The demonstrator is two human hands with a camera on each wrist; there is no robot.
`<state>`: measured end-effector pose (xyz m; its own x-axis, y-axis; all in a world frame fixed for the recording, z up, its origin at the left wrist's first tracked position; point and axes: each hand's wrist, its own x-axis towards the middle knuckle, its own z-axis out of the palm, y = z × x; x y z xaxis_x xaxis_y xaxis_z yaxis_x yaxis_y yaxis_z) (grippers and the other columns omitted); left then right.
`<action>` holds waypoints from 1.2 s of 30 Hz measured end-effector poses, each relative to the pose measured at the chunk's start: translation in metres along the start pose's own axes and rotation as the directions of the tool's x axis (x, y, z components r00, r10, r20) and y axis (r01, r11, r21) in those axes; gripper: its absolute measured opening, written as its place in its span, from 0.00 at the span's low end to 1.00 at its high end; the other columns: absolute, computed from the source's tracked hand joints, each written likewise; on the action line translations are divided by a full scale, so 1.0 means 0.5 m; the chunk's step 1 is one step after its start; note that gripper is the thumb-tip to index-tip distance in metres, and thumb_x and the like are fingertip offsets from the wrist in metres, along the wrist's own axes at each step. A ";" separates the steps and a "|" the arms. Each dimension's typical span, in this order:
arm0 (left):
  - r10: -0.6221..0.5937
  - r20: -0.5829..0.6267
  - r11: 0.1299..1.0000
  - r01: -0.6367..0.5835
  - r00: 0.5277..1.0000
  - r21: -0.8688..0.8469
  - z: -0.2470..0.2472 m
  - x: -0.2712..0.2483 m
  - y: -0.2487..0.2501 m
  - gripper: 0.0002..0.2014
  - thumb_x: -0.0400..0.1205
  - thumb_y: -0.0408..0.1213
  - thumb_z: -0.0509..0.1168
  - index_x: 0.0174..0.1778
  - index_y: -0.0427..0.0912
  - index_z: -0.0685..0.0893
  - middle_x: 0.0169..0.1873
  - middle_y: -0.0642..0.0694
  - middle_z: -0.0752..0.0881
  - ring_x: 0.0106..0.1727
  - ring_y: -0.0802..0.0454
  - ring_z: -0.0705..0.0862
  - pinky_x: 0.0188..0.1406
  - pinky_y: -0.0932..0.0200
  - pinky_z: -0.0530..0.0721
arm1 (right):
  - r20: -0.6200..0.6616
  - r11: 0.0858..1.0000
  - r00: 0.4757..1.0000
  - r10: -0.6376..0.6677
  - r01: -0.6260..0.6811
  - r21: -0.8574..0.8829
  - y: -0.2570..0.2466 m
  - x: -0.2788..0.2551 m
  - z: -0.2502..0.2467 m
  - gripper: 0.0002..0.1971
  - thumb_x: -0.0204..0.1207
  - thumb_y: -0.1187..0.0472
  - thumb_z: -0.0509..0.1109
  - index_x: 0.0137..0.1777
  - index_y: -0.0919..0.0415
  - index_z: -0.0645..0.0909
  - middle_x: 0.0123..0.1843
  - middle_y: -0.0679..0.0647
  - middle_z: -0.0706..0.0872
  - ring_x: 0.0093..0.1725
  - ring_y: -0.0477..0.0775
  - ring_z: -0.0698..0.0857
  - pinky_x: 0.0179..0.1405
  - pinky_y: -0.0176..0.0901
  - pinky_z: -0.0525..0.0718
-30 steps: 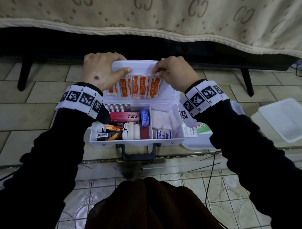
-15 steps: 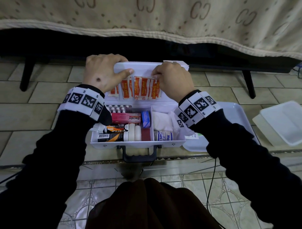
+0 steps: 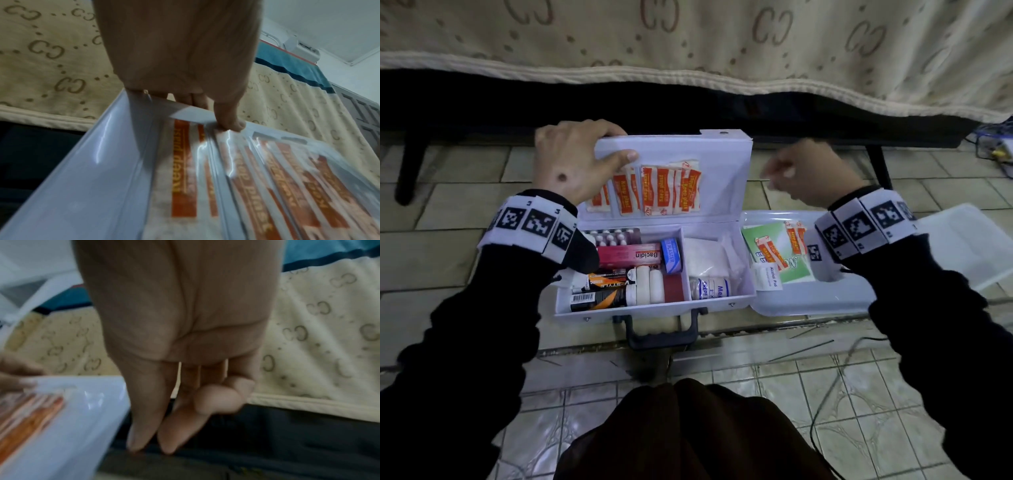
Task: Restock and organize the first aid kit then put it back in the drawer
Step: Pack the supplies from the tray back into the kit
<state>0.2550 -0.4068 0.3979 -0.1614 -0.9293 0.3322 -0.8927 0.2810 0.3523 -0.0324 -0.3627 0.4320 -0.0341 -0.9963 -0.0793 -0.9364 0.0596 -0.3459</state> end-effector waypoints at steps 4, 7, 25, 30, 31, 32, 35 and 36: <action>-0.032 -0.001 0.999 0.032 0.999 -0.008 -0.001 0.006 0.006 0.18 0.79 0.55 0.64 0.60 0.49 0.83 0.58 0.44 0.85 0.66 0.41 0.76 0.67 0.46 0.63 | 0.198 0.991 0.975 0.098 -0.076 -0.115 0.071 -0.017 0.037 0.11 0.73 0.69 0.72 0.54 0.60 0.85 0.53 0.57 0.88 0.42 0.50 0.82 0.47 0.40 0.78; -0.034 -0.002 0.999 0.034 0.999 0.005 -0.001 0.006 0.010 0.18 0.79 0.54 0.64 0.59 0.48 0.84 0.58 0.43 0.85 0.66 0.41 0.76 0.67 0.45 0.64 | 0.239 0.989 0.965 0.109 -0.081 -0.123 0.102 -0.017 0.074 0.16 0.70 0.68 0.75 0.58 0.59 0.84 0.55 0.57 0.87 0.48 0.52 0.83 0.47 0.38 0.75; -0.021 0.017 1.000 0.021 1.000 -0.013 -0.004 0.005 0.010 0.19 0.78 0.55 0.65 0.59 0.47 0.83 0.58 0.44 0.85 0.65 0.41 0.78 0.68 0.44 0.66 | 0.234 0.990 0.967 0.100 -0.119 0.072 0.166 -0.004 0.156 0.13 0.61 0.70 0.82 0.45 0.62 0.85 0.30 0.50 0.79 0.26 0.39 0.78 0.23 0.21 0.75; -0.043 0.050 0.999 0.043 0.998 -0.011 -0.006 0.004 0.012 0.28 0.71 0.61 0.58 0.59 0.47 0.82 0.57 0.44 0.85 0.65 0.40 0.78 0.68 0.44 0.66 | 0.258 0.992 0.962 0.094 -0.113 0.059 0.170 -0.009 0.155 0.12 0.64 0.67 0.80 0.48 0.65 0.88 0.32 0.49 0.83 0.33 0.35 0.77 0.23 0.12 0.71; -0.044 0.056 0.999 0.045 0.997 -0.011 -0.007 0.004 0.012 0.29 0.70 0.62 0.57 0.59 0.47 0.82 0.57 0.44 0.85 0.65 0.40 0.77 0.68 0.44 0.66 | 0.269 0.991 0.958 0.096 -0.118 0.067 0.171 -0.010 0.153 0.11 0.66 0.68 0.79 0.49 0.65 0.88 0.34 0.51 0.84 0.33 0.35 0.77 0.22 0.12 0.71; -0.046 0.062 0.999 0.047 0.997 -0.010 -0.008 0.003 0.012 0.29 0.70 0.62 0.57 0.59 0.47 0.82 0.57 0.44 0.85 0.65 0.40 0.77 0.68 0.44 0.66 | 0.280 0.990 0.955 0.100 -0.123 0.069 0.171 -0.011 0.150 0.10 0.69 0.68 0.77 0.50 0.65 0.89 0.35 0.52 0.85 0.32 0.36 0.78 0.22 0.13 0.72; -0.037 0.055 0.999 0.037 0.998 -0.003 -0.007 0.005 0.012 0.23 0.76 0.58 0.62 0.60 0.47 0.82 0.58 0.44 0.85 0.65 0.40 0.76 0.68 0.44 0.65 | 0.278 0.991 0.955 0.100 -0.120 0.056 0.175 -0.008 0.139 0.07 0.73 0.66 0.74 0.49 0.65 0.89 0.30 0.46 0.85 0.30 0.42 0.81 0.26 0.21 0.77; -0.033 0.051 0.999 0.033 0.998 0.000 -0.006 0.006 0.012 0.21 0.77 0.56 0.64 0.60 0.46 0.82 0.58 0.44 0.85 0.65 0.40 0.76 0.68 0.44 0.65 | 0.266 0.993 0.959 0.100 -0.115 0.041 0.175 -0.007 0.133 0.07 0.73 0.65 0.73 0.49 0.65 0.89 0.31 0.46 0.85 0.31 0.42 0.81 0.28 0.24 0.76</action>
<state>0.2505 -0.4072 0.4036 -0.1532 -0.9489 0.2759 -0.8977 0.2503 0.3626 -0.0911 -0.3500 0.3397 -0.0332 -0.9325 -0.3595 -0.9110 0.1762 -0.3729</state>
